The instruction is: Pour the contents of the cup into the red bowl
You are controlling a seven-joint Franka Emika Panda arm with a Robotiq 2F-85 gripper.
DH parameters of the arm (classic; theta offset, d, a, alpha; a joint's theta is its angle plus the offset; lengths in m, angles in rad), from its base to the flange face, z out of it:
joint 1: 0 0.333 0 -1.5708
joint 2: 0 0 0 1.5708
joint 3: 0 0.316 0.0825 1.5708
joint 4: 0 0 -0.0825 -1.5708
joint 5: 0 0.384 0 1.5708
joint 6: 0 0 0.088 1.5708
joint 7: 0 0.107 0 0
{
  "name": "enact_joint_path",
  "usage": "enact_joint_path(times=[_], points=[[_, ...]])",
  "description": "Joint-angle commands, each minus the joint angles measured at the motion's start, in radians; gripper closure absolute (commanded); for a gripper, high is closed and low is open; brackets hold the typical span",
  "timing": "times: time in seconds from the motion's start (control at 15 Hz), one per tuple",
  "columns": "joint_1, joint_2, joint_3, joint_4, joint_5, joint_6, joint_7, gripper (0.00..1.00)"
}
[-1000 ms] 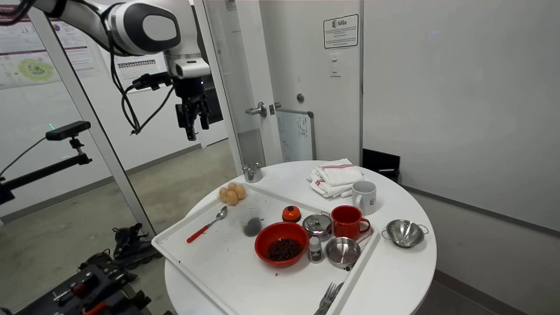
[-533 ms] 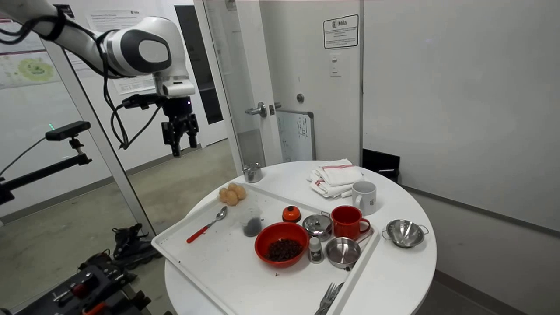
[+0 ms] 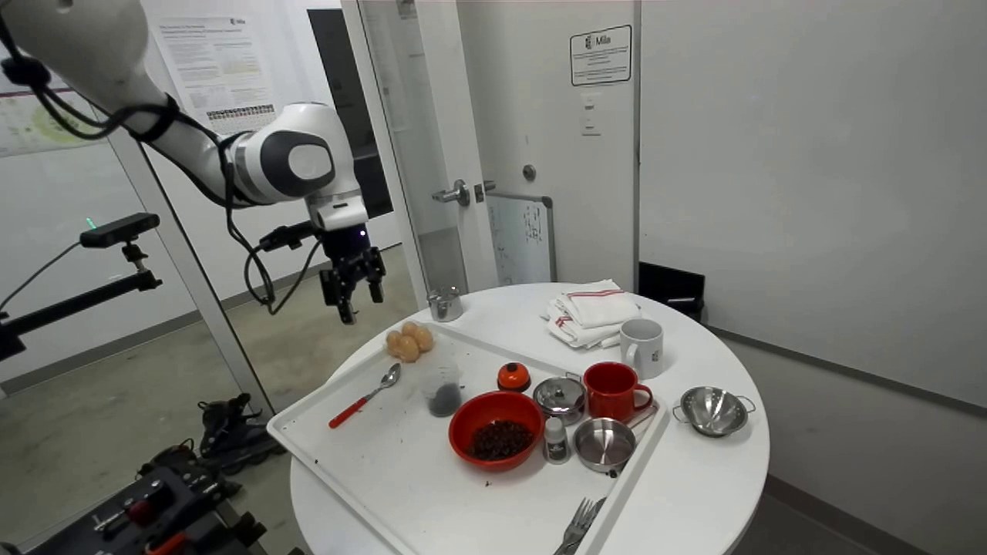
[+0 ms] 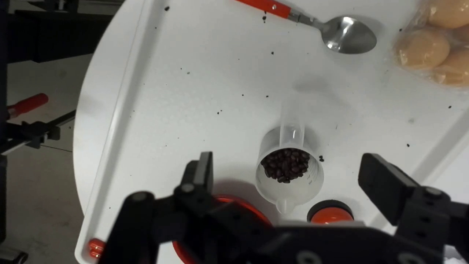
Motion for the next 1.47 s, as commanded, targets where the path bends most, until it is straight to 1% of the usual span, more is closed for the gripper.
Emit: enact_joint_path(times=[0.0, 0.13, 0.2, 0.27, 0.33, 0.47, 0.53, 0.6, 0.73, 0.93, 1.0, 1.13, 1.4], points=[[0.056, 0.073, -0.061, 0.006, -0.124, 0.107, 0.187, 0.00], [0.088, 0.102, -0.094, 0.008, -0.193, 0.150, 0.296, 0.00], [0.099, 0.110, -0.106, 0.009, -0.209, 0.154, 0.336, 0.00], [0.073, 0.088, -0.084, 0.001, -0.150, 0.122, 0.235, 0.00], [0.083, 0.098, -0.093, 0.001, -0.167, 0.132, 0.269, 0.00], [0.093, 0.107, -0.099, 0.003, -0.175, 0.137, 0.293, 0.00], [0.087, 0.098, -0.091, -0.008, -0.164, 0.137, 0.267, 0.00], [0.090, 0.112, -0.090, 0.005, -0.165, 0.120, 0.259, 0.00], [0.082, 0.155, -0.070, 0.034, -0.144, 0.102, 0.173, 0.00], [0.081, 0.196, -0.059, 0.045, -0.153, 0.129, 0.033, 0.00], [0.086, 0.208, -0.063, 0.049, -0.152, 0.132, 0.014, 0.00], [0.092, 0.234, -0.074, 0.061, -0.142, 0.144, 0.007, 0.00], [0.082, 0.283, -0.078, 0.084, -0.064, 0.155, 0.012, 0.00]])
